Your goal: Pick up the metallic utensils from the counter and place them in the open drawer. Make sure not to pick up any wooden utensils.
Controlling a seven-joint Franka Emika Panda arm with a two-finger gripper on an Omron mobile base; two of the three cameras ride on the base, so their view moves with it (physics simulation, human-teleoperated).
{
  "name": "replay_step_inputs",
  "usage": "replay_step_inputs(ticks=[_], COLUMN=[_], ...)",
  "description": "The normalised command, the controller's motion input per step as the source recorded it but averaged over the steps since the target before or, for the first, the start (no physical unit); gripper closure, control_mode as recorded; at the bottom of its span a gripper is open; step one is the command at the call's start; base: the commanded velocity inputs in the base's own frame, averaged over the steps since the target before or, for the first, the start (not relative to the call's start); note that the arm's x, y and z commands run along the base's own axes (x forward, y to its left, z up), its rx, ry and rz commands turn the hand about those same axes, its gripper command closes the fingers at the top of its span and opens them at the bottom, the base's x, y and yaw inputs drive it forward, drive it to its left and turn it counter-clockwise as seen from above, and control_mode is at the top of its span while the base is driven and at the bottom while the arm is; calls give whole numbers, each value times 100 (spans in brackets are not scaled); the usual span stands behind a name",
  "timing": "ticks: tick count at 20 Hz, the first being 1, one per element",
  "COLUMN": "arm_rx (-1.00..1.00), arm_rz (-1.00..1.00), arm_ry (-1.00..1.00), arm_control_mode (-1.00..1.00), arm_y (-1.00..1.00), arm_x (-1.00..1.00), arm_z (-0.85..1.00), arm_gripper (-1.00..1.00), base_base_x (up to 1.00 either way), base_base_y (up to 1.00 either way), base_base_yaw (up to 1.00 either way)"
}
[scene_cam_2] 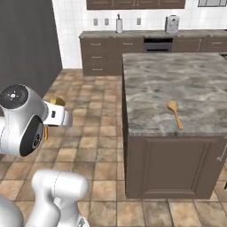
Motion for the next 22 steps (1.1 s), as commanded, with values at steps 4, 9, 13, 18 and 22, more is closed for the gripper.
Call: replay_step_inputs(ticks=[4,9,13,18,22], arm_rx=[0,0,0,0,0], arm_rz=[0,0,0,0,0], arm_ry=[0,0,0,0,0], arm_control_mode=[100,100,100,100,100], arm_y=[0,0,0,0,0], arm_x=[0,0,0,0,0], arm_z=[0,0,0,0,0], arm_gripper=[100,100,100,100,100], base_base_x=[8,53,39,33,27], base_base_y=[100,100,100,100,100], base_base_yaw=[-42,-41,-44,-44,-43])
